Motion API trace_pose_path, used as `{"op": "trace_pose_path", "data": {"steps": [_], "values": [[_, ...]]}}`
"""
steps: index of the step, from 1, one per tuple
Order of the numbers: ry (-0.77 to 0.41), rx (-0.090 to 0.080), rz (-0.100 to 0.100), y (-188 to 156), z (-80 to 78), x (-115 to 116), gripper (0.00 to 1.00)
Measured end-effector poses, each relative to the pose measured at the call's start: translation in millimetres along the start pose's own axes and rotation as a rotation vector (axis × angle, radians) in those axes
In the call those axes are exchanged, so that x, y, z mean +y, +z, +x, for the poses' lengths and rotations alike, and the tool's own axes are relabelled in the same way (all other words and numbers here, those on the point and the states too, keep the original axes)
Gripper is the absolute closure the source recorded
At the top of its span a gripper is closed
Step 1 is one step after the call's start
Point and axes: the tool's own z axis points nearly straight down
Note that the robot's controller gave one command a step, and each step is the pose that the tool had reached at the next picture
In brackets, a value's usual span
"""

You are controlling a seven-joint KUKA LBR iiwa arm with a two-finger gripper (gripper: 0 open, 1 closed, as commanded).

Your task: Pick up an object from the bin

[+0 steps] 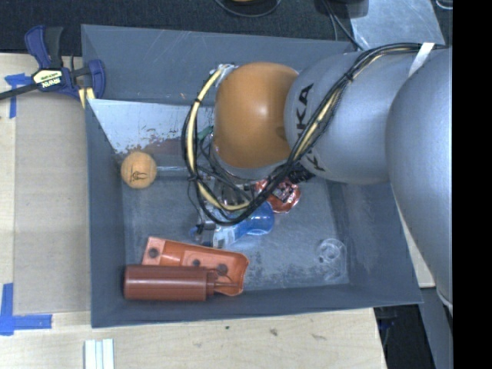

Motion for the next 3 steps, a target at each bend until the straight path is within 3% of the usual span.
{"op": "trace_pose_path", "data": {"steps": [1, 2, 3], "values": [[0.001, -0.001, 0.000, -2, 0.2, 0, 0.00], [-0.126, -0.002, -0.001, 84, -38.1, 19, 0.00], [-0.052, -0.024, -0.006, 76, 22.5, 25, 0.00]]}}
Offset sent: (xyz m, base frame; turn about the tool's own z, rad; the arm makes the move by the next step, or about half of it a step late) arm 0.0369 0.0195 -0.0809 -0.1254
